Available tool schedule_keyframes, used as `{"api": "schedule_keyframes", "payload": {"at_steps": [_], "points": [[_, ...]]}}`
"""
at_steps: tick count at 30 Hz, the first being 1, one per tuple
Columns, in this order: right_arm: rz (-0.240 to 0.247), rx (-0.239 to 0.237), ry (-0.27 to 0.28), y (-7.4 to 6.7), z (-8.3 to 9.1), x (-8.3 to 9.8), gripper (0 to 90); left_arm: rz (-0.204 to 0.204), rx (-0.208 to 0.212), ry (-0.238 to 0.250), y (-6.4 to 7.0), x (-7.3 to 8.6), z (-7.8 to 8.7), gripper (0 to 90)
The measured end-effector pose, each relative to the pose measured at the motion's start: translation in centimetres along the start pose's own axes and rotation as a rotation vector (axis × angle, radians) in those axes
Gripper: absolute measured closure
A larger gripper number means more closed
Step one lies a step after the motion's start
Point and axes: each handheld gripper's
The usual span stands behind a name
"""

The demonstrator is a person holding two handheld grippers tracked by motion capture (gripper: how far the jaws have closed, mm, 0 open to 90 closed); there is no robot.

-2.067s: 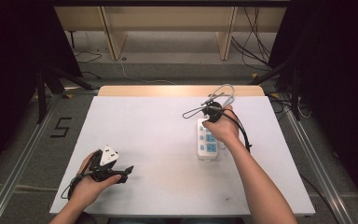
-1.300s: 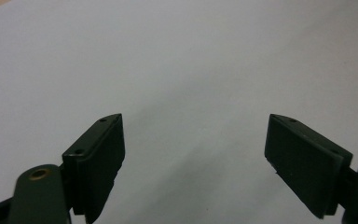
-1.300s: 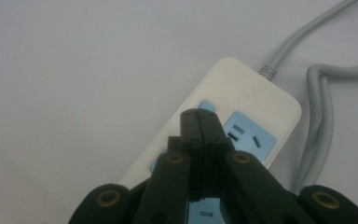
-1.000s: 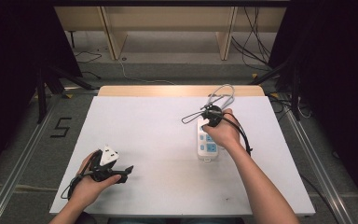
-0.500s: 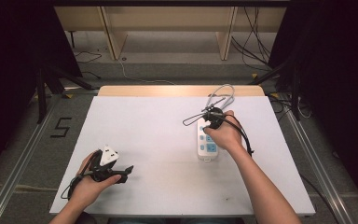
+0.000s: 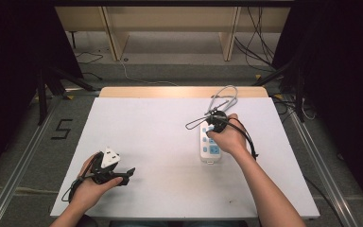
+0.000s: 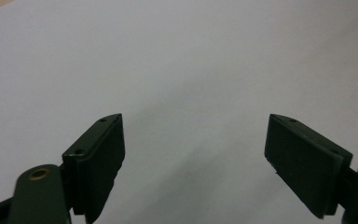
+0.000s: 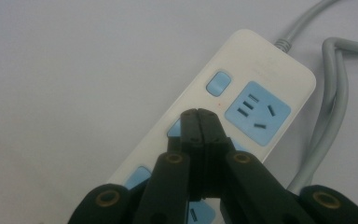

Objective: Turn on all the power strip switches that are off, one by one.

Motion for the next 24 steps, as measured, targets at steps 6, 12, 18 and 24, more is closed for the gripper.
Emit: {"api": "schedule_keyframes", "payload": {"at_steps": [6,12,18,24], "points": [[0.003,-0.004,-0.005,-0.13,0.14,0.11,90.0,0.000,0.002,-0.001,0.01,-0.01,-0.01,19.9],[0.004,-0.009,-0.015,-0.28,0.10,0.37,90.0,0.001,0.001,-0.001,0.03,-0.01,0.00,19.9],[0.010,-0.014,-0.021,-0.40,0.10,0.55,90.0,0.001,0.003,-0.001,0.03,-0.01,-0.01,19.9],[0.013,-0.018,-0.028,-0.56,0.26,0.63,90.0,0.000,0.003,-0.001,0.03,-0.01,-0.01,19.9]]}}
Point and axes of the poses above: each handheld gripper's, and its own axes: z roughly backward along the jaws, x roughly out of its underside, y roughly to its right, and after that the axes turned 6 degrees about x, right-handed
